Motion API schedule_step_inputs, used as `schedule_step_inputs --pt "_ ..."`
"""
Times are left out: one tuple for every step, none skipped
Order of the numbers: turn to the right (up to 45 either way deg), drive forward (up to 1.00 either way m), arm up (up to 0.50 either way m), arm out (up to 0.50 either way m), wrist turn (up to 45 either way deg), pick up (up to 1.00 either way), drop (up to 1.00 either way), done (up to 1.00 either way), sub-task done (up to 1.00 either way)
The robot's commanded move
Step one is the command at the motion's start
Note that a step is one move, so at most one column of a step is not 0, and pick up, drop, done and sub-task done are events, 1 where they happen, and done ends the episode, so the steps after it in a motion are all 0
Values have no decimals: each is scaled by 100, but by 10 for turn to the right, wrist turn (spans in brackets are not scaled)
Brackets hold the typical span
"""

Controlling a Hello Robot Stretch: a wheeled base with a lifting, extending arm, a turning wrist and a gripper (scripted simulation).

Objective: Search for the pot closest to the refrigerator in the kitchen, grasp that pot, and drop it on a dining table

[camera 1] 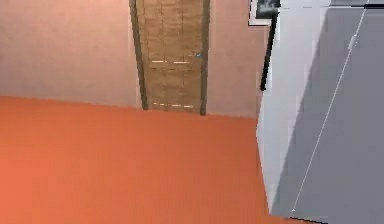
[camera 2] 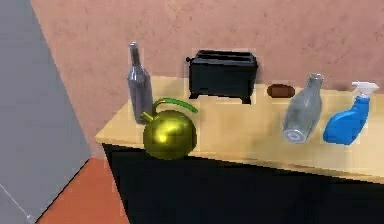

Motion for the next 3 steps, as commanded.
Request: schedule_step_inputs --pt "450 0 0 0 0 0 0 0 0" --pt "390 0 0 0 0 0 0 0 0" --pt "0 20 0 0 0 0 0 0 0"
